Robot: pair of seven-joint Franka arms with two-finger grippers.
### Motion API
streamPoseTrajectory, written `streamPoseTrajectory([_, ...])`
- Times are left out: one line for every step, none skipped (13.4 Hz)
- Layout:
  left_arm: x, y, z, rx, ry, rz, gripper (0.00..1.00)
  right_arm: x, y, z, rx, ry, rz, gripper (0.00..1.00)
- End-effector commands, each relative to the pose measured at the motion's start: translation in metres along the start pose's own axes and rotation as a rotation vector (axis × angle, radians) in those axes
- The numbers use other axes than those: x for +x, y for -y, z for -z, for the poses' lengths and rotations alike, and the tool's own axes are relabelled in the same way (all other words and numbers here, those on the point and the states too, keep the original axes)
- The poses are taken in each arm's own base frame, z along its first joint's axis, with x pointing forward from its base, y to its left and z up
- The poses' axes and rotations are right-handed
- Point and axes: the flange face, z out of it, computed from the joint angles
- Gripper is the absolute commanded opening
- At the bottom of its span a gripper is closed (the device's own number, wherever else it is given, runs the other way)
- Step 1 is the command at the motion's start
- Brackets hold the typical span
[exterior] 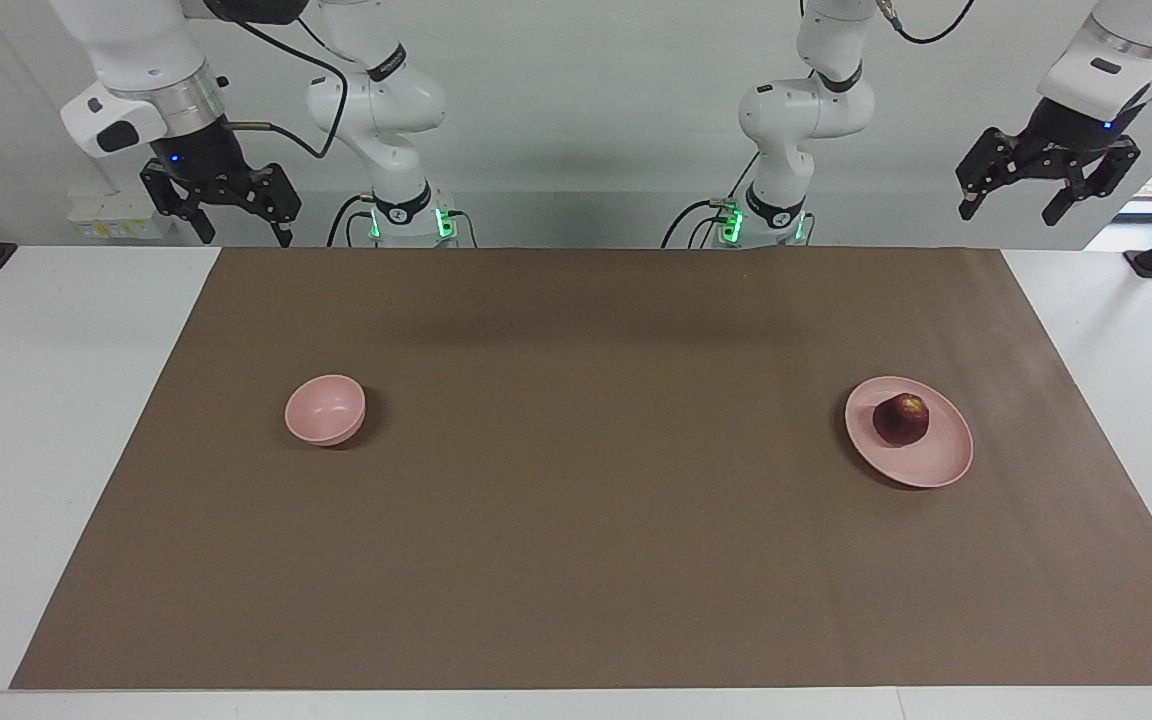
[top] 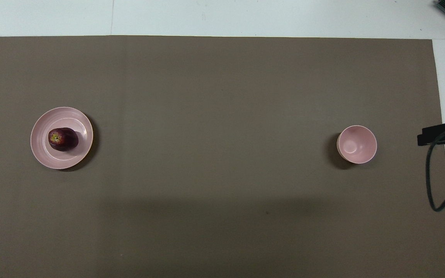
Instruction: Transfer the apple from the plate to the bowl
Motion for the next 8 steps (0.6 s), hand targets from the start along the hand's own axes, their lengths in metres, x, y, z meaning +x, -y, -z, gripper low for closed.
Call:
streamPoseTrajectory([-0.007, 0.001, -0.001, 0.002, -0.004, -0.009, 1.00, -0.005, -0.003, 0.003, 0.004, -0.003, 0.003, 1.00])
streamPoseTrajectory([-0.006, -0.001, -0.001, 0.002, -0.003, -0.012, 1.00, -0.005, -0.002, 0.003, 0.003, 0.000, 0.003, 1.00])
streamPoseTrajectory([-0.005, -0.008, -0.001, 0.004, -0.003, -0.023, 1.00, -0.005, -0.002, 0.003, 0.002, 0.000, 0.003, 1.00])
streamPoseTrajectory([-0.004, -0.013, 0.000, 0.005, -0.003, -0.027, 1.00, -0.004, -0.002, 0.004, -0.001, 0.000, 0.004, 1.00])
streamPoseTrajectory([-0.003, -0.015, 0.001, 0.006, -0.015, -0.035, 1.00, -0.005, 0.001, 0.003, -0.003, 0.000, 0.012, 1.00])
streamPoseTrajectory([-0.003, -0.017, 0.000, 0.003, -0.008, -0.037, 1.00, -0.006, 0.002, 0.002, 0.002, 0.006, 0.012, 1.00])
streamPoseTrajectory([-0.004, -0.012, 0.000, 0.004, -0.003, -0.026, 1.00, -0.008, 0.003, 0.001, 0.002, 0.008, 0.012, 1.00])
streamPoseTrajectory([-0.005, -0.005, 0.000, 0.004, -0.004, -0.012, 1.00, -0.009, 0.002, 0.001, 0.003, 0.008, 0.011, 1.00])
